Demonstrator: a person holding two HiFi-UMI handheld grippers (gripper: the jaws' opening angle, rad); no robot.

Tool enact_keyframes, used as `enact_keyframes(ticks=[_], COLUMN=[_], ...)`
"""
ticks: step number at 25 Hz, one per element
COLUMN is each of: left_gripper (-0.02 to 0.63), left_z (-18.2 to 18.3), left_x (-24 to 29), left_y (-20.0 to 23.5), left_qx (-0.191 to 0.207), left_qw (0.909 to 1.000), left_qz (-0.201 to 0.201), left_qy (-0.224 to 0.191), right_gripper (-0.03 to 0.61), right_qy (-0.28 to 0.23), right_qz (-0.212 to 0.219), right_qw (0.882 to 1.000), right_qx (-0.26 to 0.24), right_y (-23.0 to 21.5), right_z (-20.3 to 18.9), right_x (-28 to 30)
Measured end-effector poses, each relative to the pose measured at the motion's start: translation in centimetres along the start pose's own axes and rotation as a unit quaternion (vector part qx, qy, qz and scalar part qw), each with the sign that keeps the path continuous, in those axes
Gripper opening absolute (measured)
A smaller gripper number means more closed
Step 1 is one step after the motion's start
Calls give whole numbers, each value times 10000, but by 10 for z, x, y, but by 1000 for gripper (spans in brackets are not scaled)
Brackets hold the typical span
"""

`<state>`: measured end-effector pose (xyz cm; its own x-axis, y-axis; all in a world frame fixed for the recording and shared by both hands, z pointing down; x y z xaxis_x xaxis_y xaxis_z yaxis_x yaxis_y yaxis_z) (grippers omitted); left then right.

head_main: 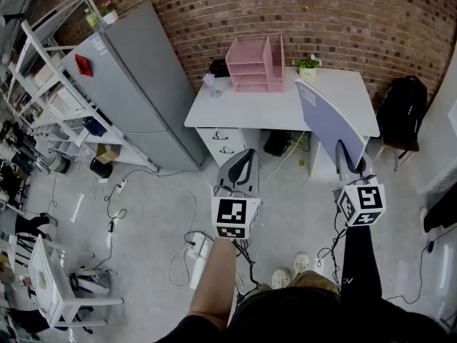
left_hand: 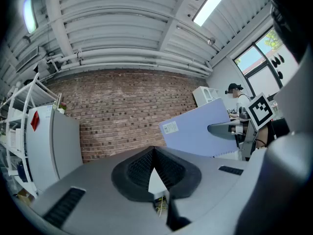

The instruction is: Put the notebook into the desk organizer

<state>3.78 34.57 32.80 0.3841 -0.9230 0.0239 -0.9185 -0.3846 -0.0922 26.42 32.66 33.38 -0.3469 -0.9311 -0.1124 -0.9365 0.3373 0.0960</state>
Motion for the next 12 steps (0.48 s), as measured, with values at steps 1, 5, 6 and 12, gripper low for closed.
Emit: enact_keyframes(ticks=[1, 5, 6, 12], left_gripper=[8, 8, 7, 8], left_z=[0, 0, 1, -1], left_x=[-4, -18, -21, -33], left_y=[0, 1, 2, 3], left_qx=[-3, -10, -7, -24], left_qw=[10000, 10000, 10000, 10000], left_qz=[5, 28, 32, 69], left_qy=[3, 12, 13, -4], right_gripper=[29, 29, 29, 29], right_qy=[9, 16, 10, 2], right_qz=[4, 12, 13, -7], right_qw=[10000, 10000, 10000, 10000], right_qx=[-6, -7, -2, 32], right_y=[2, 11, 12, 18], right_z=[0, 3, 4, 3], right_x=[-3, -12, -14, -22])
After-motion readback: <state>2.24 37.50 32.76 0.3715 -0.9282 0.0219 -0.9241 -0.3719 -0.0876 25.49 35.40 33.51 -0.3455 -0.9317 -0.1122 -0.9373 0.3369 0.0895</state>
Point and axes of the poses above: the fingertips, and each gripper's own axes: x forward along the fingers, y to its left, z out of its top, the point moved 1 cm from there along -x, backward along the fingers, and after that the axes turned 5 degrees about -x, right-handed, at the moved point
